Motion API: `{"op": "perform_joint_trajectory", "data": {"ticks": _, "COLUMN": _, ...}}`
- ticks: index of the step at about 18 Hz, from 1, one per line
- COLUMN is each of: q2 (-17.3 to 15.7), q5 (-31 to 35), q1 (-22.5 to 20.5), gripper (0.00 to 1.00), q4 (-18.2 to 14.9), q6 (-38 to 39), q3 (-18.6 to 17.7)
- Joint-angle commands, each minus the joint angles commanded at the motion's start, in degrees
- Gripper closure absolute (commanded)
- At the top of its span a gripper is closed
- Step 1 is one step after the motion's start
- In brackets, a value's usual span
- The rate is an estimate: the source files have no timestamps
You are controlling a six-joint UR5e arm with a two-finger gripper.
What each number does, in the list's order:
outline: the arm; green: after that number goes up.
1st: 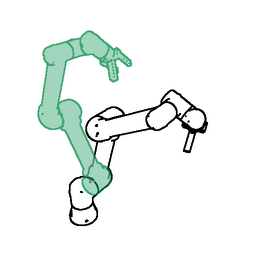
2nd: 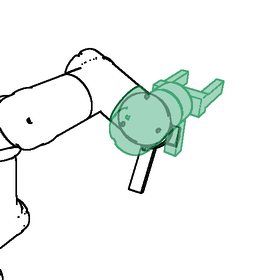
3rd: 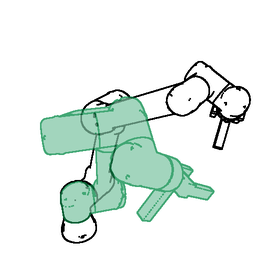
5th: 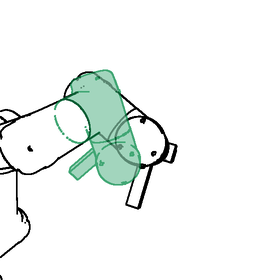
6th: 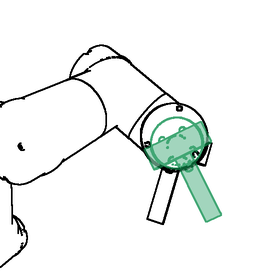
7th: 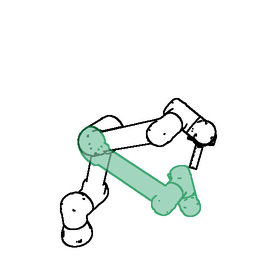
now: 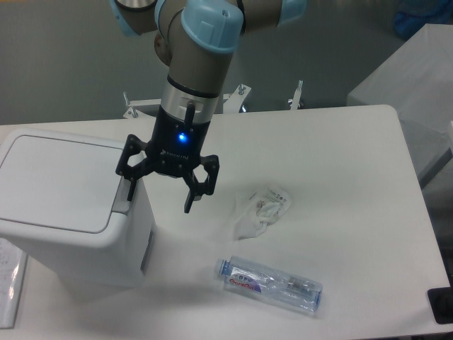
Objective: Open the trash can
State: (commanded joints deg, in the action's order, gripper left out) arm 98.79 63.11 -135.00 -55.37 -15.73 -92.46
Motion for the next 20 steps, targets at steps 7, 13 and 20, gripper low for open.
{"op": "perform_joint_trajectory", "data": {"ticks": 7, "q2": 0.00, "q5": 0.00, "q1": 0.00, "gripper": 0.00, "q4": 0.09, "q6": 0.09, "q3": 0.26}}
{"op": "perform_joint_trajectory", "data": {"ticks": 13, "q2": -0.09, "q5": -0.09, "q1": -2.28, "gripper": 0.00, "q4": 1.05, "q6": 0.00, "q3": 2.81}}
{"op": "perform_joint_trajectory", "data": {"ticks": 20, "q2": 0.09, "q5": 0.09, "q1": -12.37, "gripper": 0.00, "q4": 1.93, "q6": -8.85, "q3": 2.90}}
